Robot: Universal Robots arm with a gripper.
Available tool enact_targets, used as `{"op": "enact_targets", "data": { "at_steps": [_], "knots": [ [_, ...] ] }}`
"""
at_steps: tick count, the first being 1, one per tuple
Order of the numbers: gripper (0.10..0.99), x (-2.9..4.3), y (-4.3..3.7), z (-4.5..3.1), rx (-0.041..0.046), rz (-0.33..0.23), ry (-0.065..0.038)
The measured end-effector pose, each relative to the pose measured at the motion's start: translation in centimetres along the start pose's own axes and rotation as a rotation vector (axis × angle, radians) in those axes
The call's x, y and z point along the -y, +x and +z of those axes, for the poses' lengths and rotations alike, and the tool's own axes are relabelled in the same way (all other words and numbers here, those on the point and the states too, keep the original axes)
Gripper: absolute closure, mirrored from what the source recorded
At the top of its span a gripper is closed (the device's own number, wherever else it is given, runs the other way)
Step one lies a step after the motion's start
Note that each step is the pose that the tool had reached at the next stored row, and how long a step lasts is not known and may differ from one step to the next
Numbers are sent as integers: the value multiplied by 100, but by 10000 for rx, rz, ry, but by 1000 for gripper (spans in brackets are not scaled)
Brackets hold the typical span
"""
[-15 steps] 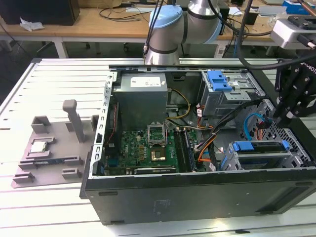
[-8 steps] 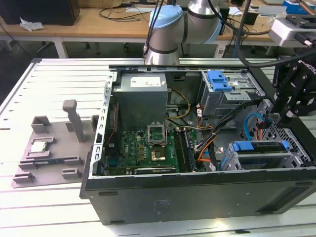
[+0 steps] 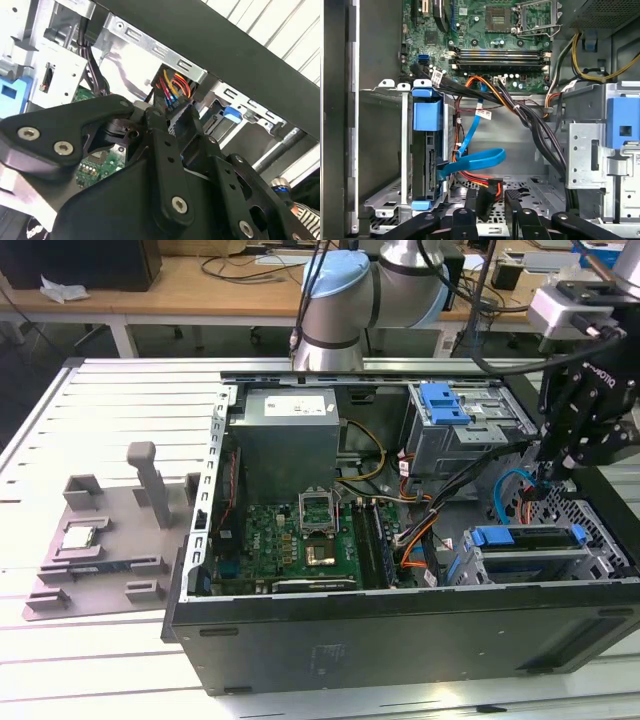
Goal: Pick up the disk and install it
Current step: 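Insert the first disk wire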
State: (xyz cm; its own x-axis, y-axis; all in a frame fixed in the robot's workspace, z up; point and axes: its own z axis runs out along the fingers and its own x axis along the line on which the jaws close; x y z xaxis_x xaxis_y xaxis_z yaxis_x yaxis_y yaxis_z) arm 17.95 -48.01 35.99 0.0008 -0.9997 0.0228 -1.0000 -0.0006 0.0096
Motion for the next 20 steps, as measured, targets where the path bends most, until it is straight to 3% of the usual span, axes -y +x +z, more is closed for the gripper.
{"op": "enact_targets", "data": {
  "at_steps": [1,5,8,12,16,20],
  "knots": [
    [725,1,-1,36,-3,-1,0],
    [741,1,0,42,-11,-1,0],
    [918,1,0,42,-11,-1,0],
    [918,-1,1,42,-18,-1,1],
    [918,-39,42,44,-180,-7,0],
    [918,-50,158,51,-225,-21,0]
  ]
}}
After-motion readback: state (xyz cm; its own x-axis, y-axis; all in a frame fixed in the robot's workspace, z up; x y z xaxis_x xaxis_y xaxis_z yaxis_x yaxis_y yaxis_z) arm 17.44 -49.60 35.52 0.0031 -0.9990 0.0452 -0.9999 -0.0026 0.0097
